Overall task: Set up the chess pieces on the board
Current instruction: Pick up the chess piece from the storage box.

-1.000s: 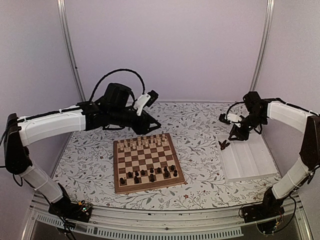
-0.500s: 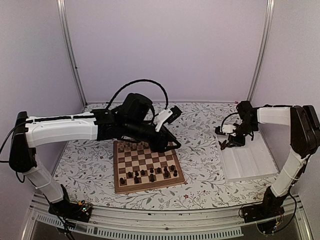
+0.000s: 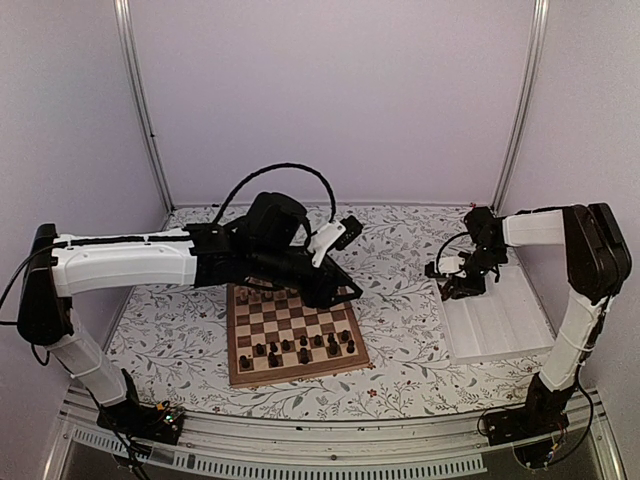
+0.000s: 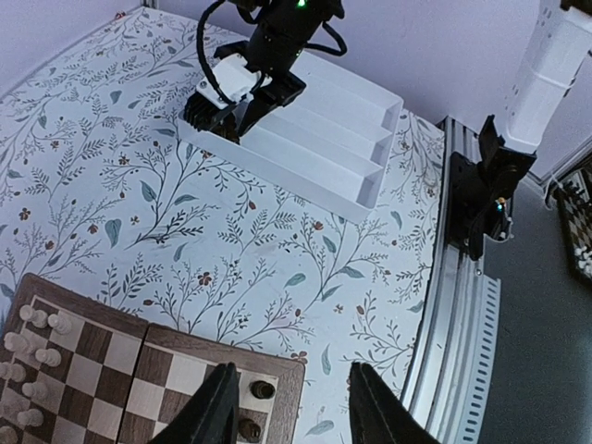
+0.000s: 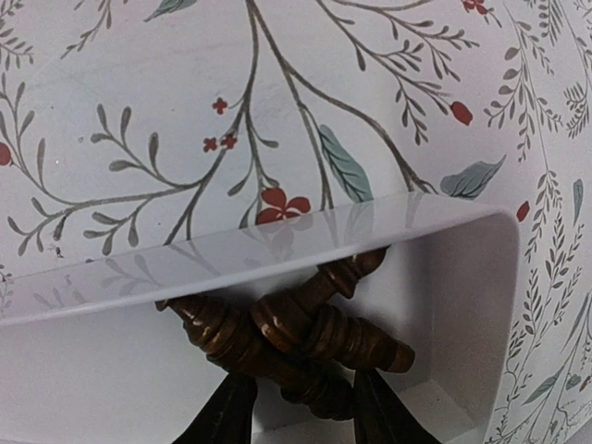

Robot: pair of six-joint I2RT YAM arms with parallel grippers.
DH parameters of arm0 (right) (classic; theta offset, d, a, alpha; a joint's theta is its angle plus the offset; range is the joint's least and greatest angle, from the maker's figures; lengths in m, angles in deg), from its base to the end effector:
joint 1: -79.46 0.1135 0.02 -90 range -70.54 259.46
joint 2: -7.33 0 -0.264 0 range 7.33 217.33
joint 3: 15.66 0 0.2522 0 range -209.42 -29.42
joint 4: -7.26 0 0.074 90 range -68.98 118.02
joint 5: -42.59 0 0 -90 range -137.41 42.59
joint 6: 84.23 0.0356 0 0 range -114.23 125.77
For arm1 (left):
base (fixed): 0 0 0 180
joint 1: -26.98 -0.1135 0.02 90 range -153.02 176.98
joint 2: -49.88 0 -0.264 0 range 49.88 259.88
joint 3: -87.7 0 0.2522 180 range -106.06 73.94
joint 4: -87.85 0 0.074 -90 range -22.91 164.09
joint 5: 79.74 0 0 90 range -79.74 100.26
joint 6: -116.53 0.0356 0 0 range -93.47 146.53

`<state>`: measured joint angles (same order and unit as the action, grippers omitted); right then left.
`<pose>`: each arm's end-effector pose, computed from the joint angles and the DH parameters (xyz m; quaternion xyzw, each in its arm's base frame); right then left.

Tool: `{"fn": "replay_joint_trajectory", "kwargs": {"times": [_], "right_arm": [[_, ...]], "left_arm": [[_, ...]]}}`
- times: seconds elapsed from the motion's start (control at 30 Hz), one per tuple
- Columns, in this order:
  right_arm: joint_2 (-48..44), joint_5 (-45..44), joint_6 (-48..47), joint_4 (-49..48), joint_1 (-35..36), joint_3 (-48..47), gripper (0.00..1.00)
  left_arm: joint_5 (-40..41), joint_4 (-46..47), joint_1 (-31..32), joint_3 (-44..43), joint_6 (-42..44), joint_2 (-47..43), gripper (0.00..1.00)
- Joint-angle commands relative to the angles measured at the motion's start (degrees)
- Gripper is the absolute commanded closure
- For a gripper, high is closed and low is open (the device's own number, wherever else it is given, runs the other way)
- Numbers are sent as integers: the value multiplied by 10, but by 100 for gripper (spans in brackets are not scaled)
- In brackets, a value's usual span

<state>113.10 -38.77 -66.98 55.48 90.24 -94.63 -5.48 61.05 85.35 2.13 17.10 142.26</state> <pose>0.3380 0.0698 0.1484 -0.6658 0.7309 -0.0029 0.1499 0.1866 -0.3214 0.2874 0.4205 0.7678 -0.3612 0.3212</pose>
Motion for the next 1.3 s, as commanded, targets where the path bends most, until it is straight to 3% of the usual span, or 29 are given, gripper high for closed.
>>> {"fn": "replay_joint_trajectory", "kwargs": {"times": [0.0,0.17,0.57,0.8,1.03,1.27], "right_arm": [[25,-11,-10,41,13,-7,62],[-14,-20,-14,92,19,20,66],[-104,-4,21,190,24,43,90],[-164,17,46,251,27,20,93],[-198,124,97,259,-2,16,96],[-197,223,136,243,-49,37,96]], "left_arm": [[5,22,10,8,-7,-10,58],[7,32,11,18,-2,-21,58],[-6,52,11,20,12,-8,58],[-23,99,11,26,3,14,58],[-33,262,19,24,-17,100,59],[-28,335,41,-76,-58,241,59]]}}
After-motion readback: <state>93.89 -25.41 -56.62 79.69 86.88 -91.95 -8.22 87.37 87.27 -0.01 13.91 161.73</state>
